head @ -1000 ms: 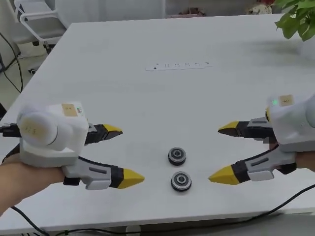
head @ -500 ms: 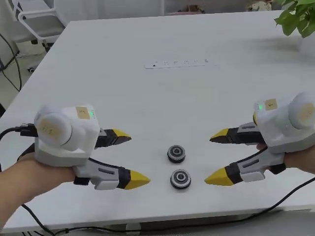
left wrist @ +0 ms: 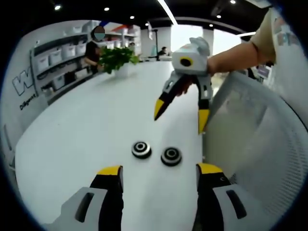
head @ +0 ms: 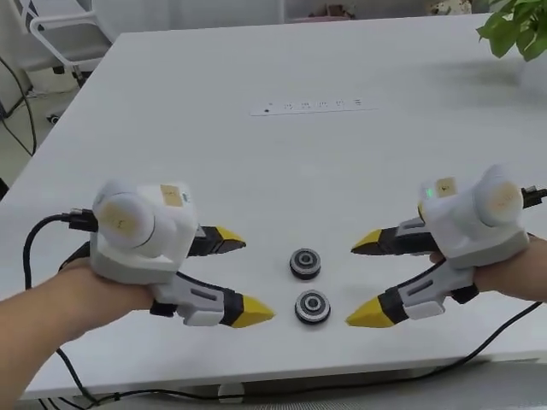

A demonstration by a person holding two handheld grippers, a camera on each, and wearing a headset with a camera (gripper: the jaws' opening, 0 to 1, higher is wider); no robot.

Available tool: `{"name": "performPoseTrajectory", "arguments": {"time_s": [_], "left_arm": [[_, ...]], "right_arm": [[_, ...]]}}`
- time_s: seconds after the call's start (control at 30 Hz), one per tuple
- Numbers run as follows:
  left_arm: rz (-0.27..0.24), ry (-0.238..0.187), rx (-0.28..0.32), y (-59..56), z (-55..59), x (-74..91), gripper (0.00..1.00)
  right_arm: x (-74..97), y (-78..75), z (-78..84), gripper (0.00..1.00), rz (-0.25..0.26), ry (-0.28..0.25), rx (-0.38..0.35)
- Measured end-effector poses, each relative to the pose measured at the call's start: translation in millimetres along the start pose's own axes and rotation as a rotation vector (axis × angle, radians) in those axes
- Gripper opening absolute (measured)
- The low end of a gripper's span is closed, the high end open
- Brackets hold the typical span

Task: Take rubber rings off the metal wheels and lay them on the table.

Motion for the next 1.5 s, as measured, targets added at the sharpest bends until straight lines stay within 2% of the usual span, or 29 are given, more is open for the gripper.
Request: {"name": "performPoseTrajectory", "arguments": {"time_s": [0.7, 1.17, 1.37, 1.5], "left_arm": [[0.068, 0.043, 0.006, -6.3, 12.6, -28.7, 0.58], [0.113, 0.064, 0.010, -8.9, 15.2, -43.1, 0.49], [0.142, 0.095, -0.003, -11.9, 20.4, -48.2, 0.45], [0.151, 0.087, 0.021, -11.8, 21.2, -51.4, 0.42]], "right_arm": [[-15.7, -1.7, 17.8, 0.56, -0.042, 0.052, 0.009], [-25.4, -4.2, 19.2, 0.50, -0.066, 0.067, 0.021], [-28.5, -4.7, 19.3, 0.49, -0.068, 0.058, 0.011], [-28.7, -3.9, 20.5, 0.48, -0.073, 0.061, 0.011]]}}
Point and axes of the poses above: the centre of the closed fingertips' face, and the gripper's own axes: x roughly backward along the fingers, y roughly to its left, z roughly out of its underside, the point moved 6 cm from there along x, roughly backward along the fingers, and after that the axes turned 9 degrees about -y, right-handed, at the moved point
